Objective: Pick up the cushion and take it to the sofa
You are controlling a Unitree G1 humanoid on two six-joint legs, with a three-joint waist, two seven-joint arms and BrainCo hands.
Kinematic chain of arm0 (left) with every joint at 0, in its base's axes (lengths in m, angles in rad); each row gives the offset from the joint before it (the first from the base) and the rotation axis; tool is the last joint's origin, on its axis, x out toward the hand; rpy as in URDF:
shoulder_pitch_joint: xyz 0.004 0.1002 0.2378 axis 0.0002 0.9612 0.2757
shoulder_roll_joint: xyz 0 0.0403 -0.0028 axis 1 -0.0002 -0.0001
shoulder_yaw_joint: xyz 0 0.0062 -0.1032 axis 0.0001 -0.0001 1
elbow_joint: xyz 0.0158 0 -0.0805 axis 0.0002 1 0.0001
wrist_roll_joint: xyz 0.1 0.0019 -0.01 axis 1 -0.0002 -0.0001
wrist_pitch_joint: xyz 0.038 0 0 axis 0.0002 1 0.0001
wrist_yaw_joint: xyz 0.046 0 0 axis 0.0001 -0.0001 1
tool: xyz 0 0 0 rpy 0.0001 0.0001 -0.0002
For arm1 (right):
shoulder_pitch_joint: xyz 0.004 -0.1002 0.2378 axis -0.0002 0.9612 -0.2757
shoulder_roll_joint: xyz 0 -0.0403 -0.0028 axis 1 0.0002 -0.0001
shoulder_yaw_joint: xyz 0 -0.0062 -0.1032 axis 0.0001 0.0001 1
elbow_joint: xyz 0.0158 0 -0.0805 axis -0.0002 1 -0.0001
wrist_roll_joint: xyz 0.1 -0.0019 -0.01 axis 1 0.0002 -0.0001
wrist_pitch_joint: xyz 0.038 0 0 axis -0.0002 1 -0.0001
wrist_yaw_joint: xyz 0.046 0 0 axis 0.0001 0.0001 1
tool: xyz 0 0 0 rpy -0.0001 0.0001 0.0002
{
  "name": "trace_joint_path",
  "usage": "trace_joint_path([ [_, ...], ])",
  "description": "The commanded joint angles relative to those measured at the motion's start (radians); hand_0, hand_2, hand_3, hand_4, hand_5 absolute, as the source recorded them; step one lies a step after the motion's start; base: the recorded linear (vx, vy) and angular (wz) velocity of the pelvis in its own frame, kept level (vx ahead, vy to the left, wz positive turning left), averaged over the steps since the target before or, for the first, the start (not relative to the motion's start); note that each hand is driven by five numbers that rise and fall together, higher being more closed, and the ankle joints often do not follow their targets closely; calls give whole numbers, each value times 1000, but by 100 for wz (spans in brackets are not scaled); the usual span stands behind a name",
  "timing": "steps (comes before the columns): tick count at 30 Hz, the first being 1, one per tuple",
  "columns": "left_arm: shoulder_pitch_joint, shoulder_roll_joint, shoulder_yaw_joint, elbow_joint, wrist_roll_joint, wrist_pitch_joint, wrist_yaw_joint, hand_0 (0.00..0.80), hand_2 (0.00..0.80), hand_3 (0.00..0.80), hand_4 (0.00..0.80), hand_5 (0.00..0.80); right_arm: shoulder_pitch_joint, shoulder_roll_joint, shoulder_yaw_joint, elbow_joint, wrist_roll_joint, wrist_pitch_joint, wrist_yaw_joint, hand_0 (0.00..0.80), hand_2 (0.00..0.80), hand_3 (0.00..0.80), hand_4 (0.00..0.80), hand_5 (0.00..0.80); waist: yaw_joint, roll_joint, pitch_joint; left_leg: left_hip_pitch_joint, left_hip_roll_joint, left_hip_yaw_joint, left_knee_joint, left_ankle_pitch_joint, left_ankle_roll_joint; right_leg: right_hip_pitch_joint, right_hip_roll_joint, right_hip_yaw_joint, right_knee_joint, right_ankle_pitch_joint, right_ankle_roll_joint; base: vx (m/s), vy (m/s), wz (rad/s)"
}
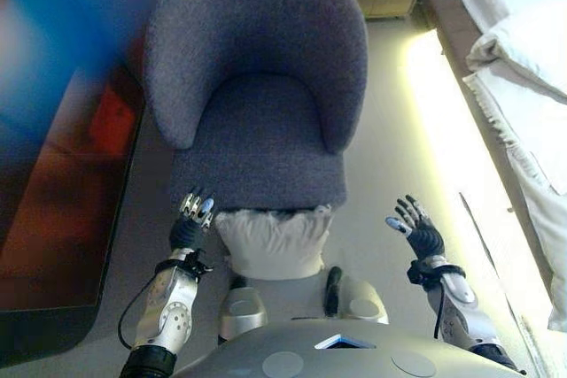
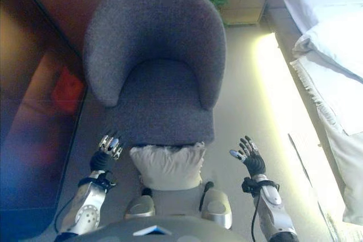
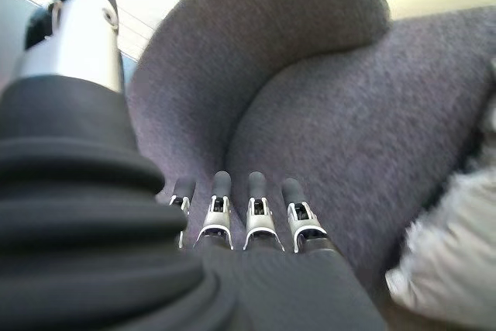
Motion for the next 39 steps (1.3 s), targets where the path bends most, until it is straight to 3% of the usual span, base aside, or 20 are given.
trace_joint_path([
  [1,-26,59,23,-59,14,-46,-23,0,0,0,0,0,-7,12,-15,-64,-21,-60,-2,0,0,0,0,0,-5,-30,15,-43,-24,0,59,2,55,92,-96,19,-53,57,65,85,125,-19],
  [5,-45,84,26,-57,29,-45,-13,0,0,0,0,0,-29,30,-9,-31,-43,-52,-17,0,0,0,0,0,14,-43,26,-75,-39,21,105,-37,73,87,-132,-5,-71,89,79,20,73,-13],
  [9,-83,106,28,-40,52,-40,30,0,0,0,0,0,-91,44,6,16,-57,-45,-47,0,0,0,0,0,44,-56,61,-115,-23,48,171,-68,78,52,-165,-62,-49,117,88,-46,-42,-17],
  [15,-248,131,-25,81,94,-96,91,0,0,0,0,0,-276,19,55,96,-80,-59,-125,0,0,0,0,0,47,-54,153,-340,32,2,381,-101,55,-88,-156,-19,42,98,71,-200,-109,-12],
  [21,-379,119,-103,186,136,-167,113,0,0,0,0,0,-422,-44,81,191,-98,-61,-139,0,0,0,0,0,45,-29,230,-512,66,-2,544,-139,46,-286,-172,10,292,11,51,-115,11,-8],
  [22,-410,116,-118,206,135,-172,118,0,0,0,0,0,-457,-64,85,212,-95,-62,-145,0,0,0,0,0,47,-20,245,-540,73,-12,591,-175,40,-320,-175,21,350,-24,55,-102,18,34],
  [29,-602,98,-165,316,146,-196,144,0,0,0,0,0,-699,-133,104,279,-44,-26,-122,0,0,0,0,0,29,23,296,-752,64,-40,771,-229,43,-584,-187,90,600,-100,32,-114,26,8],
  [39,-725,83,-132,391,95,-204,199,0,0,0,0,0,-923,-206,125,413,18,57,37,0,0,0,0,0,17,76,322,-1054,46,-62,1099,-333,65,-916,-174,176,912,-213,9,-35,19,3],
])
